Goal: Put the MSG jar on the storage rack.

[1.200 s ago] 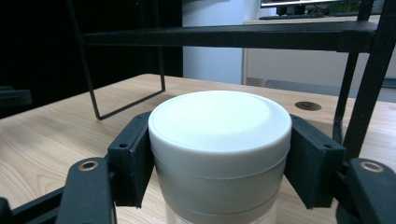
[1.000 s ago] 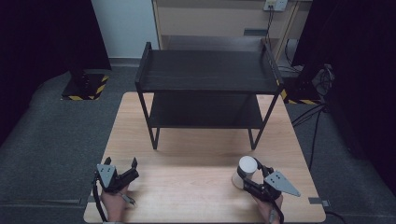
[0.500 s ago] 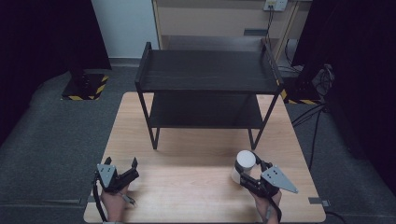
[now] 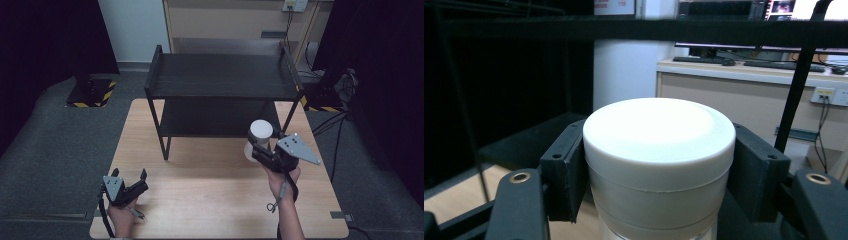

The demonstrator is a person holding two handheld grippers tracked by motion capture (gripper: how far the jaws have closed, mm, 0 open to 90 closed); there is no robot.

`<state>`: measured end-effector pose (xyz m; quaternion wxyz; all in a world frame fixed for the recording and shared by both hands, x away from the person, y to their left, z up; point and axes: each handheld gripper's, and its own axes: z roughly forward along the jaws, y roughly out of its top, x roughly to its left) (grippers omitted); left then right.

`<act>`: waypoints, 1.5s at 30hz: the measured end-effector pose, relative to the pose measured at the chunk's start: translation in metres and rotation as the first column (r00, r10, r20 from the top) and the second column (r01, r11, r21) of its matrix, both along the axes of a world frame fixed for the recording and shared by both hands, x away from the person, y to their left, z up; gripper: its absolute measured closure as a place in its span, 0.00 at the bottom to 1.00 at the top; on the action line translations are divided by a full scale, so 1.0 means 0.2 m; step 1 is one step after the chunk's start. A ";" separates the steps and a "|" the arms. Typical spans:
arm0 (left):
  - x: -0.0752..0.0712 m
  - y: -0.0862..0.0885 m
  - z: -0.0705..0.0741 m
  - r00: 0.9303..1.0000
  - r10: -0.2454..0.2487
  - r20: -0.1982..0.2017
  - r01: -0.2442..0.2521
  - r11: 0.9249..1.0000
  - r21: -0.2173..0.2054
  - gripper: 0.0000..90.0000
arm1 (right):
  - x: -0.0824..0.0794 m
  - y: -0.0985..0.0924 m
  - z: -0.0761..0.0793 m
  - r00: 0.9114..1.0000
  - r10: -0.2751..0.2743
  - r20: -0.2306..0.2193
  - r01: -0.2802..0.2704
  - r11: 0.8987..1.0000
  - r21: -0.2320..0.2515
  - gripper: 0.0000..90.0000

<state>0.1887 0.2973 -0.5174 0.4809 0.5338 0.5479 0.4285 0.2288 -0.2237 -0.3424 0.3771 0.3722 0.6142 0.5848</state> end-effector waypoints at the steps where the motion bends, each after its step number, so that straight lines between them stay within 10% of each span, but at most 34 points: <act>1: 0.00 0.00 0.00 1.000 0.000 0.000 0.000 1.000 0.000 0.00 | 0.02 0.01 0.02 1.000 -0.010 -0.004 0.010 1.000 0.004 0.37; 24: 0.00 0.00 0.00 1.000 0.003 0.003 -0.003 1.000 -0.001 0.00 | 0.29 0.21 0.09 0.975 -0.213 -0.061 0.216 0.975 0.051 0.37; 31: 0.00 0.00 0.00 1.000 0.003 0.004 -0.003 1.000 -0.001 0.00 | 0.37 0.34 0.09 0.948 -0.310 -0.069 0.313 0.949 0.040 0.37; 36: 0.00 0.00 0.00 1.000 0.007 0.006 -0.007 1.000 -0.004 0.00 | 0.42 0.45 0.09 0.913 -0.403 -0.060 0.406 0.913 0.040 0.37; 45: 0.00 0.01 -0.01 1.000 0.003 0.014 -0.003 1.000 -0.009 0.00 | 0.50 0.52 0.08 0.890 -0.453 -0.048 0.455 0.890 0.028 0.37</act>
